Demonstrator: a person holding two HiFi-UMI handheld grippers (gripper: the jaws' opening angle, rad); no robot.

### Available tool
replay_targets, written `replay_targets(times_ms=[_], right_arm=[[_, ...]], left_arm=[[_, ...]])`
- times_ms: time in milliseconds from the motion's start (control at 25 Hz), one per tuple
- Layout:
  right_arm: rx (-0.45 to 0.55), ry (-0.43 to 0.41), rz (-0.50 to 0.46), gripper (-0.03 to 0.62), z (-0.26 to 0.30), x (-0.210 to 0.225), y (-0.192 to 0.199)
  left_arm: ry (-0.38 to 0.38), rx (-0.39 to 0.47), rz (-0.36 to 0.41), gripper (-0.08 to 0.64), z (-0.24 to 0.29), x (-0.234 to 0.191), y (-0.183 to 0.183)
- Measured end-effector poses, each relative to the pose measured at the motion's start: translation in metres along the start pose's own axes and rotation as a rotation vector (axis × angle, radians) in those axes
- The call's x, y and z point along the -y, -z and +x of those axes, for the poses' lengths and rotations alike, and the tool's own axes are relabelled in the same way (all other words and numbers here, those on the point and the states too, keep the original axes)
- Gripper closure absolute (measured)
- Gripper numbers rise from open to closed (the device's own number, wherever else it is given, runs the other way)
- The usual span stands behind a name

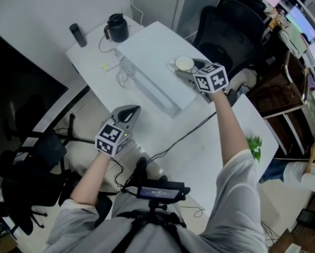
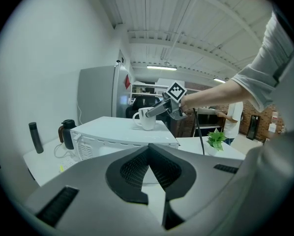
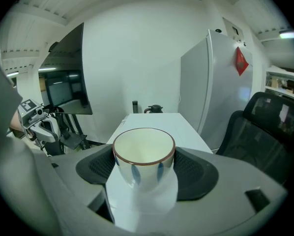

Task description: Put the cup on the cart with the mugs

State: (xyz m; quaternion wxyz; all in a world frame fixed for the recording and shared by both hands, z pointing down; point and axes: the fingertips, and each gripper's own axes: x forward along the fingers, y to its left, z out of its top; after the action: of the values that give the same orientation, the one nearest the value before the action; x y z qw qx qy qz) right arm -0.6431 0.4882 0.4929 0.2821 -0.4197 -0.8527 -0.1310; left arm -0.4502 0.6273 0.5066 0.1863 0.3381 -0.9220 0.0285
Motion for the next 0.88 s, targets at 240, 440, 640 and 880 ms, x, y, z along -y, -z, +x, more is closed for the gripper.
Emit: replay_targets(times_ms=[240,440,640,880], right_arm=[[0.027,0.043,0.017,0.215,-0.016,0.002,0.005],[0.064,0.05,0.077,0.215,-0.027,0.004,0.009],[0.105,0.105,0.093,0.215,-0.048,0.009,0.009],[0.163,0.18,0.091,0.215,-0.085,0.008,0.005]], left_arm=[[0.021,0.0,0.01,0.56,0.002,0.002,-0.001],[0.044,0.0,0.023,0.56,0.008,0.005,-0.004],[0.072,0.001,0.04,0.56,0.013,0.009,-0.009],[0.119,0.01,0.061,0.56,0.022,0.017,-0.019]])
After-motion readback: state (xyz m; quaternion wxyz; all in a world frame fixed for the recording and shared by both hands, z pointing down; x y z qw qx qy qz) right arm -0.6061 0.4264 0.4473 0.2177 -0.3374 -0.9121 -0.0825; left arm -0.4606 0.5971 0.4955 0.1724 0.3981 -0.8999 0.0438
